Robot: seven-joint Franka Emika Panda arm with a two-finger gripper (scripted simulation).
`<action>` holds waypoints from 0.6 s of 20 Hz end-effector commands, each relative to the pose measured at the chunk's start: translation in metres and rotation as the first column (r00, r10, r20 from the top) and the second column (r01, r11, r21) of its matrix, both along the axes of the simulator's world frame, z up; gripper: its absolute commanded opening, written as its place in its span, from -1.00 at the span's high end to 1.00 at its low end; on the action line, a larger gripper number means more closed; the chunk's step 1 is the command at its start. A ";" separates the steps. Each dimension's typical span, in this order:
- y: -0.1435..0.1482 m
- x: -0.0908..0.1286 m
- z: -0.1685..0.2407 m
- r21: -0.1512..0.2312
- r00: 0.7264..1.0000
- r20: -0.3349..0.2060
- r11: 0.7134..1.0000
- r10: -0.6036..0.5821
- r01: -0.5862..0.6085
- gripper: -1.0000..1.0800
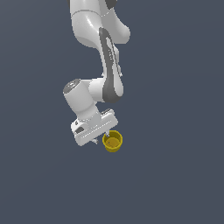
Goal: Pick up the object and move it to a goal position.
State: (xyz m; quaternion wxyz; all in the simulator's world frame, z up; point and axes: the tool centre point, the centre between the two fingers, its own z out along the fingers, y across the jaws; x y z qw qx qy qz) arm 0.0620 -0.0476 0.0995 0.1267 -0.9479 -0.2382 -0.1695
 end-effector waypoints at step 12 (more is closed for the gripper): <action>0.006 0.006 -0.021 0.001 1.000 0.005 1.000 0.003 -0.003 -0.23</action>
